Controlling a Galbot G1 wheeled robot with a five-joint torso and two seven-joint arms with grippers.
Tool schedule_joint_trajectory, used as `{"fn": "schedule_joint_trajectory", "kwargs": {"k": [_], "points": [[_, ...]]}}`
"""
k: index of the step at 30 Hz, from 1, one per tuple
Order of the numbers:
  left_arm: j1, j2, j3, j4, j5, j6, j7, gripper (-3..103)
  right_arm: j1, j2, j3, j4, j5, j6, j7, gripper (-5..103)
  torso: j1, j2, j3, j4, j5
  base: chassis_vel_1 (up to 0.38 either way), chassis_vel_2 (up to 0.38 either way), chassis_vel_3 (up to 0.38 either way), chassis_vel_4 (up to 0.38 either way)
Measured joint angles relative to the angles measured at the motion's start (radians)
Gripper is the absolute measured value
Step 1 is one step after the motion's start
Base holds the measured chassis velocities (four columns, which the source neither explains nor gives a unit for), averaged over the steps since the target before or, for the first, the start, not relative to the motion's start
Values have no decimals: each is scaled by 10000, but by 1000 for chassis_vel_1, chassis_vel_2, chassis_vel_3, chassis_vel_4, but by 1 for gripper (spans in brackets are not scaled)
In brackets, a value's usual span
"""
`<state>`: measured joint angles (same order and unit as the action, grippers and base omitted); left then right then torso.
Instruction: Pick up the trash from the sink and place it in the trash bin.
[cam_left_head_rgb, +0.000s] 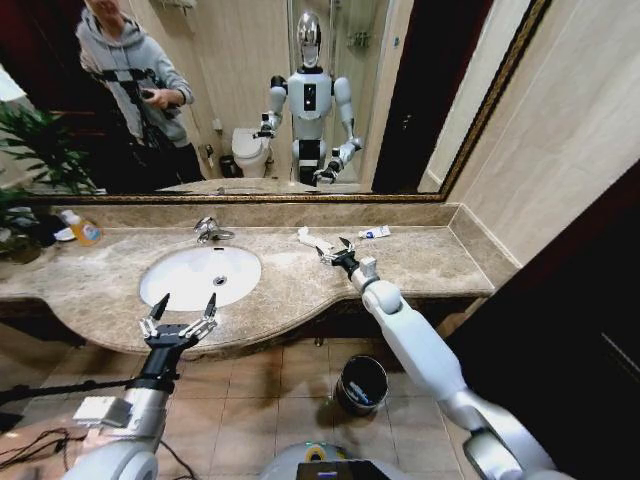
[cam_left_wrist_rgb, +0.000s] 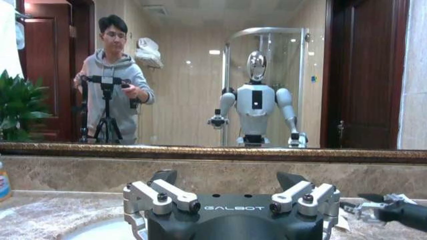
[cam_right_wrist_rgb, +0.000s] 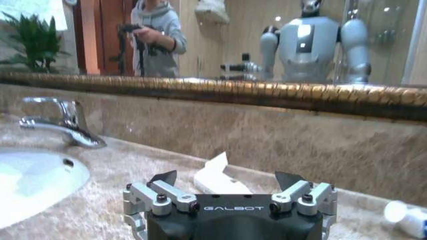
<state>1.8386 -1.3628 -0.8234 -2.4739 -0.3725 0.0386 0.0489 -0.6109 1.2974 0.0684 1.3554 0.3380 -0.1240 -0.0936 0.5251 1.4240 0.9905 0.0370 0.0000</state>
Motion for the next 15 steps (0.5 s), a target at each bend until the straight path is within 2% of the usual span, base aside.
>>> {"fn": "schedule_joint_trajectory", "kwargs": {"k": [2,7,15], "points": [[0,0,1,1,0,0,0,100,35,65,94,-128,-102,4,-66,96,0,0,0,1,1,0,0,0,0],[0,0,0,1,0,0,0,100,13,140,851,-652,-567,-52,-215,101,0,1,-1,-6,-2,0,0,0,0],[0,0,0,1,-1,0,0,100,235,591,843,-1363,-745,-13,-282,98,0,2,-1,-2,-1,0,0,0,0]]}}
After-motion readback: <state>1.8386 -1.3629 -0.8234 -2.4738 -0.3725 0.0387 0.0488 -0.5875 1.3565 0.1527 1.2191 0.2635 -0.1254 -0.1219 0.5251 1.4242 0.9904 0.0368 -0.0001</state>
